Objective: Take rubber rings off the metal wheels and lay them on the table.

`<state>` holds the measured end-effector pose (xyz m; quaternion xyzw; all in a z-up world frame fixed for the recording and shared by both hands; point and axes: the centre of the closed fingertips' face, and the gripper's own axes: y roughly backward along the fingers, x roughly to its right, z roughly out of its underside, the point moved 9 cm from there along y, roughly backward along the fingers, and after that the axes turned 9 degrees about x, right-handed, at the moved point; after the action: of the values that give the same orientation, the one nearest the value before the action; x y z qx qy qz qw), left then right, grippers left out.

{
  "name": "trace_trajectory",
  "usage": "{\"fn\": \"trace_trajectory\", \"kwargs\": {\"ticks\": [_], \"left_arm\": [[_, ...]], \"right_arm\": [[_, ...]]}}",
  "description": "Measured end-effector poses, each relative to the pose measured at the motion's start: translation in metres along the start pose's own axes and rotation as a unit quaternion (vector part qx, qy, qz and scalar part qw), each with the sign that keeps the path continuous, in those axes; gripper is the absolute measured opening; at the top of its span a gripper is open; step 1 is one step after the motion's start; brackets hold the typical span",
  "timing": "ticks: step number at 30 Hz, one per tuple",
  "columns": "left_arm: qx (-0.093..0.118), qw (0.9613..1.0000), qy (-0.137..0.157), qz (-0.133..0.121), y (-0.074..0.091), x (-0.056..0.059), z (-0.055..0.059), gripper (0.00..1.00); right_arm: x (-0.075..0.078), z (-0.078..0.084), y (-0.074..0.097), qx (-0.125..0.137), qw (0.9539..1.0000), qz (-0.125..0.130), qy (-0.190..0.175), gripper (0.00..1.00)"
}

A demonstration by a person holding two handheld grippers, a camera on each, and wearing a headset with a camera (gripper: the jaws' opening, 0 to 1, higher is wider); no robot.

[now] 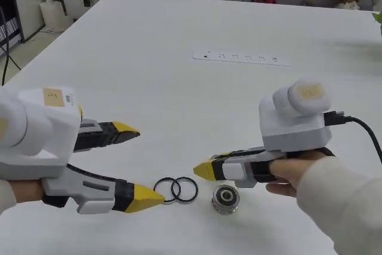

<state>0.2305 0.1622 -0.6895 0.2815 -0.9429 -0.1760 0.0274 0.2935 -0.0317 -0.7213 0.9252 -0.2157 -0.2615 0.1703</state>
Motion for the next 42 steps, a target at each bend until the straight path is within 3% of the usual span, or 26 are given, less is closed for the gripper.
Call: {"fn": "trace_trajectory", "kwargs": {"ticks": [7, 15, 23, 28, 34, 42], "left_arm": [[0.004, 1.0000, -0.001, 0.000, 0.001, 0.000, -0.002, 0.74], [0.010, 0.9999, -0.004, 0.000, 0.002, 0.002, -0.005, 0.77], [0.012, 0.9999, -0.003, -0.005, 0.003, 0.002, -0.006, 0.79], [0.014, 0.9999, 0.001, -0.009, 0.005, 0.001, -0.006, 0.82], [0.019, 0.9997, 0.007, -0.014, 0.007, -0.001, -0.006, 0.84], [0.037, 0.9988, 0.019, -0.027, 0.013, -0.005, -0.007, 0.89]], "right_arm": [[0.003, -0.017, 0.014, 0.038, 0.9993, 0.002, 0.006, 0.25], [0.004, -0.028, 0.028, 0.060, 0.9979, 0.010, 0.024, 0.30], [0.003, -0.035, 0.043, 0.069, 0.9941, 0.003, 0.084, 0.40], [0.005, -0.039, 0.052, 0.081, 0.9935, 0.003, 0.080, 0.43], [0.007, -0.042, 0.066, 0.098, 0.9910, 0.012, 0.090, 0.53], [0.005, -0.043, 0.083, 0.112, 0.9895, 0.016, 0.090, 0.62]]}}
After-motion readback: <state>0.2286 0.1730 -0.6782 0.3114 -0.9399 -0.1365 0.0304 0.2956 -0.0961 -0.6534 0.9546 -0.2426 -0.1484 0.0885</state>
